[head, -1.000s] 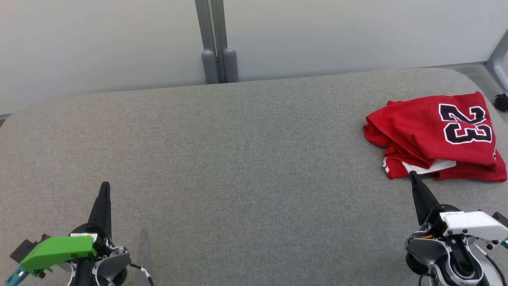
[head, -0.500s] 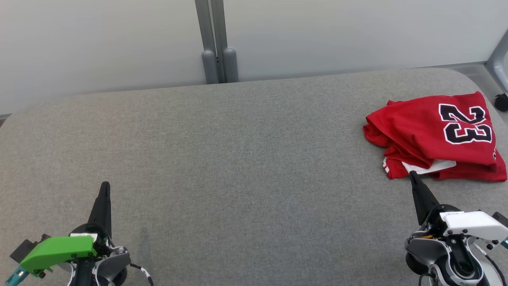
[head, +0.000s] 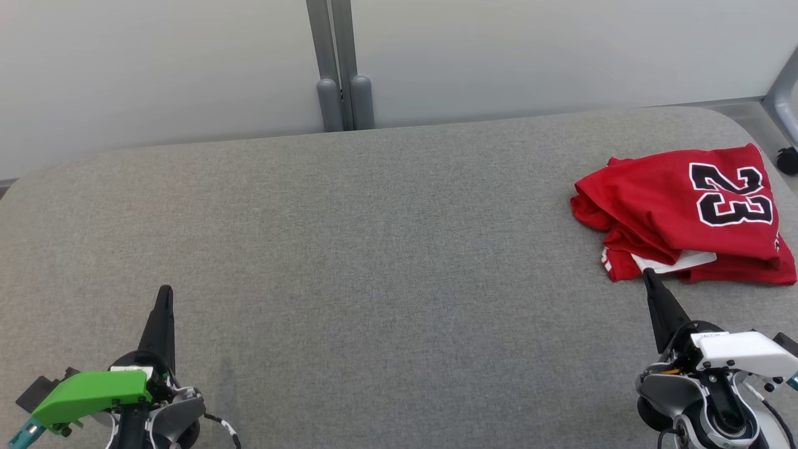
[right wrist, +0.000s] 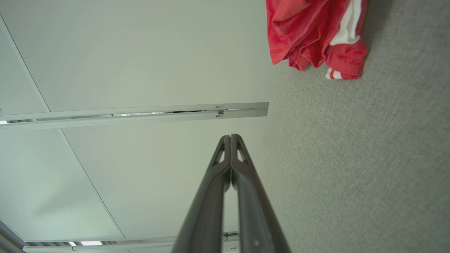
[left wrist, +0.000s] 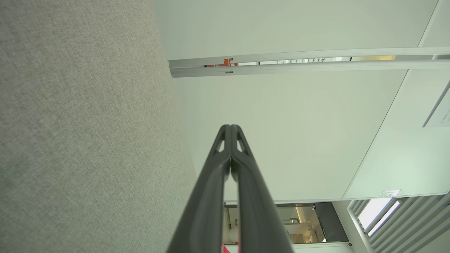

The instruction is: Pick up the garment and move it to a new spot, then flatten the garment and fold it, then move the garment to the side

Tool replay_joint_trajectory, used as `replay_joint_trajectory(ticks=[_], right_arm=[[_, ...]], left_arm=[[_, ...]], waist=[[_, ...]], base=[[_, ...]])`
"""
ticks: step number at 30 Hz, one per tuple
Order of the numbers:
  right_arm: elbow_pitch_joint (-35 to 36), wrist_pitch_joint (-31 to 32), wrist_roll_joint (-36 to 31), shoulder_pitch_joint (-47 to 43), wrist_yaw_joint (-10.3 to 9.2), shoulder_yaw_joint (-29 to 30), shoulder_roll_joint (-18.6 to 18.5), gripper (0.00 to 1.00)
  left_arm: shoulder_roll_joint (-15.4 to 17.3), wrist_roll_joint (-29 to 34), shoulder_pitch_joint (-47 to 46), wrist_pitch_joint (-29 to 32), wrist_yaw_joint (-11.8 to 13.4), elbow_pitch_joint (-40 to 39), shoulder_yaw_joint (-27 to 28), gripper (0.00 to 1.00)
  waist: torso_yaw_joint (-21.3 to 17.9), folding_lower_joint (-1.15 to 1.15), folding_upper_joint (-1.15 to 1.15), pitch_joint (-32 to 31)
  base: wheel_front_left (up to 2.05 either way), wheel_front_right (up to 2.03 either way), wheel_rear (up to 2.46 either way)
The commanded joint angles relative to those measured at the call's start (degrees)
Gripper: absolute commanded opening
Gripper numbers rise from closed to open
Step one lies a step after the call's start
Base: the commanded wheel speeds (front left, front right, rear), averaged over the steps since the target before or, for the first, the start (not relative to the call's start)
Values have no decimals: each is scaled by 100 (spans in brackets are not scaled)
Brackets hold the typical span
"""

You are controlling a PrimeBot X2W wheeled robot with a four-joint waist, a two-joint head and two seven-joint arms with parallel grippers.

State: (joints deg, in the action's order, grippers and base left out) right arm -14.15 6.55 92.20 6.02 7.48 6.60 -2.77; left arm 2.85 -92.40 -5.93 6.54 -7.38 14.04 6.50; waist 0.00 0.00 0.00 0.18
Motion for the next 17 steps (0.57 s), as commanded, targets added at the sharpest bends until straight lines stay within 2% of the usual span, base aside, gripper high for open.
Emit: replay_joint_trajectory(ticks=[1,17], right_arm=[[27,18,37,35,2,7,-6,0],[27,18,38,34,2,6,-6,0]], left_arm=[[2,-2,-63,20,-20,6,16,0],[3,-3,-63,19,-20,6,16,0]], waist=[[0,0,0,0],[0,0,0,0]], base=[[0,0,0],[0,0,0]])
